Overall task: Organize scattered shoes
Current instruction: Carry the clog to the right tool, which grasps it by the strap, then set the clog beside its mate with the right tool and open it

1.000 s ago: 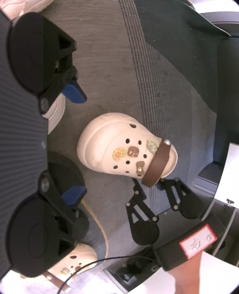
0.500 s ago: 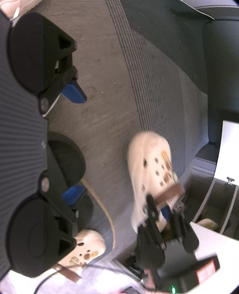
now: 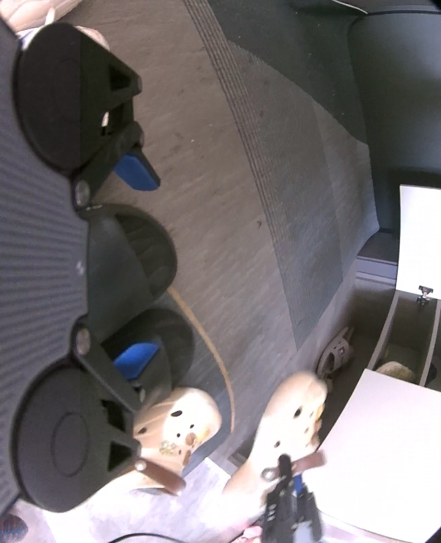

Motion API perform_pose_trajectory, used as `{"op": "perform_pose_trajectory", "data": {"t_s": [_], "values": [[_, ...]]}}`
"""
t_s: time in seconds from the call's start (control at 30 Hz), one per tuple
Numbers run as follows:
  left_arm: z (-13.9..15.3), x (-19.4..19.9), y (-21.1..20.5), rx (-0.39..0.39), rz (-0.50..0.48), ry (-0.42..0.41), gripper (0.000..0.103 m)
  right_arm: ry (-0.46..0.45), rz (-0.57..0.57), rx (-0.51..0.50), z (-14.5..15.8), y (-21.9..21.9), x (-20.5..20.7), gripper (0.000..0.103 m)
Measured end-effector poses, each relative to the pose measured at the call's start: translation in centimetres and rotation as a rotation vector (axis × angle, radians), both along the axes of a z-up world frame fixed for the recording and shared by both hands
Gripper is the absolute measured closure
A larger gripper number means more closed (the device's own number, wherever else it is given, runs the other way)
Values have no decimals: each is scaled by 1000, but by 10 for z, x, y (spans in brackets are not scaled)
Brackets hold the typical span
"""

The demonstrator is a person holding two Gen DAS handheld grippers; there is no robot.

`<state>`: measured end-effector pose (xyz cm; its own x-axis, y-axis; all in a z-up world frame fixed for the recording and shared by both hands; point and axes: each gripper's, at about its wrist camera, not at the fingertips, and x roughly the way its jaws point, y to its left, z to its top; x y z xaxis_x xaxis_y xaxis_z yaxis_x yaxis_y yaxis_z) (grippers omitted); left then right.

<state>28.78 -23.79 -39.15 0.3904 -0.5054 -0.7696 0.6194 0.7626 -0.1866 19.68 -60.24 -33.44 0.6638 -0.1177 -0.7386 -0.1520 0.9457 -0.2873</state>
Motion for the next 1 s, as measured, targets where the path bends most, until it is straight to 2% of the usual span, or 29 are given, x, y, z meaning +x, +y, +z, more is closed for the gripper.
{"op": "perform_pose_trajectory", "data": {"t_s": [0.13,0.23,0.37,0.67,0.77,0.9,1.0], "values": [[6,-7,-7,-19,-9,-16,5,1,-144,54,-33,-9,-36,84],[7,-9,-15,-33,-24,1,5,19,-244,101,-60,-16,-66,85],[2,-13,-24,-31,-36,18,5,40,-328,183,-82,-17,-88,84],[-1,-22,-35,-40,-60,47,5,85,-362,202,-99,-1,-117,85],[0,-28,-38,-37,-71,43,5,68,-354,172,-102,11,-123,85],[3,-36,-40,-43,-78,47,5,24,-470,236,-97,13,-134,83],[7,-40,-41,-47,-86,33,5,-17,-575,364,-88,3,-144,76]]}}
